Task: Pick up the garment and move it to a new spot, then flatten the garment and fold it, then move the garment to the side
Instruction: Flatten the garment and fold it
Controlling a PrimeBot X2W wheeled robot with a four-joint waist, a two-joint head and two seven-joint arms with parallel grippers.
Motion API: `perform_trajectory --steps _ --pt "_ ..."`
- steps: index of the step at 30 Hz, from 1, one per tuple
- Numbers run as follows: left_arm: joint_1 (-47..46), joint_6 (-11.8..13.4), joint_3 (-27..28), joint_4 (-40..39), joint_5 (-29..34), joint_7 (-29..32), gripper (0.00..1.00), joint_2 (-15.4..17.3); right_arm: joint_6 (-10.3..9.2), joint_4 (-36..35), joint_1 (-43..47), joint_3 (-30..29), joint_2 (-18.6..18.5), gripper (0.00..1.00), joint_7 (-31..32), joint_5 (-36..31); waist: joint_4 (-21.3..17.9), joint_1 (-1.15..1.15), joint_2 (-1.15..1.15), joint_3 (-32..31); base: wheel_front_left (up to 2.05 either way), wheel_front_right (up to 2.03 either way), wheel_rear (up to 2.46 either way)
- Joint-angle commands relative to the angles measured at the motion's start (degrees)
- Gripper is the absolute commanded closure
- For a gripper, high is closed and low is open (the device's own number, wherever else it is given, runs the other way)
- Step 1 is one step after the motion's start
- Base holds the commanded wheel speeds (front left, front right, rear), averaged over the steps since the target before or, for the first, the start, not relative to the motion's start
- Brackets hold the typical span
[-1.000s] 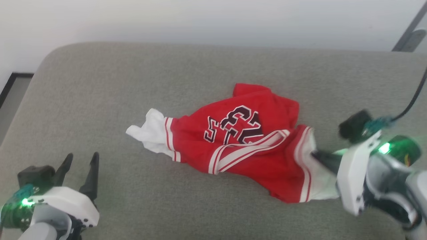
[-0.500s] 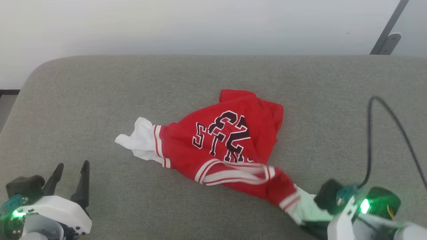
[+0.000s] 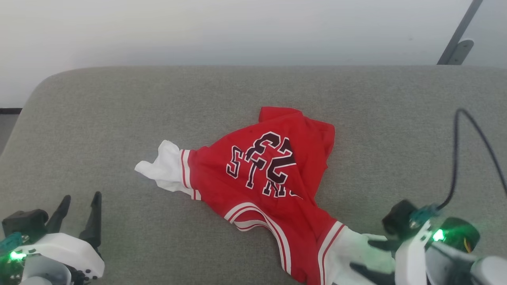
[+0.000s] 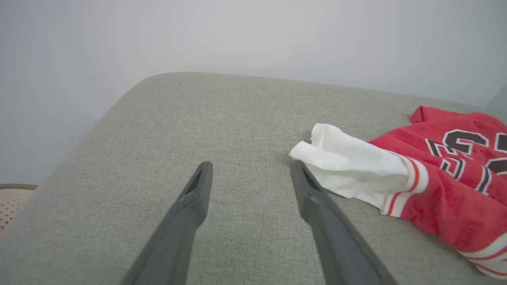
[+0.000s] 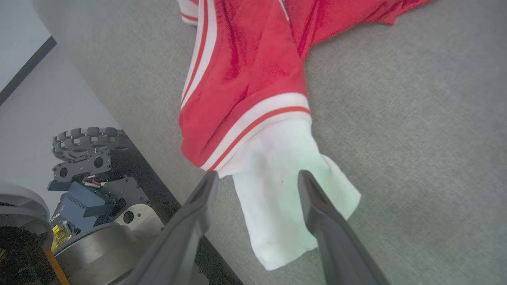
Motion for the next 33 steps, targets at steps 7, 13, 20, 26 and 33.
perform_trajectory --steps 7,13,20,26,33 --pt "-0.63 -0.30 0.17 -0.76 -0.11 1.05 0.00 1.71 -0.04 1.81 1.53 -10.24 4.23 0.00 -2.49 -0.85 -1.12 0.00 0.00 -0.16 0.00 0.00 0.00" --pt "-1.71 -0.29 -0.17 -1.46 0.36 2.36 0.00 3.09 -0.03 3.98 3.18 -19.30 9.80 0.00 -2.50 -5.21 -2.41 0.00 0.00 -0.08 0.00 0.00 0.00" --pt "-2.39 -0.43 -0.50 -1.94 0.56 3.23 0.00 3.71 -0.03 5.50 7.12 -24.69 14.78 0.00 1.64 -7.03 -3.67 0.00 0.00 0.47 0.00 0.00 0.00" --pt "-2.70 -0.39 -0.67 -2.46 0.64 3.34 0.00 3.98 -0.03 6.72 10.60 -26.64 17.65 0.00 7.30 -8.80 -3.92 0.00 0.00 1.51 0.00 0.00 0.00" --pt "-3.91 -0.57 -0.83 -2.58 0.67 2.84 0.00 3.59 -0.03 10.39 10.63 -27.10 20.19 0.00 10.70 -10.81 -3.18 0.00 0.00 2.72 0.00 0.00 0.00"
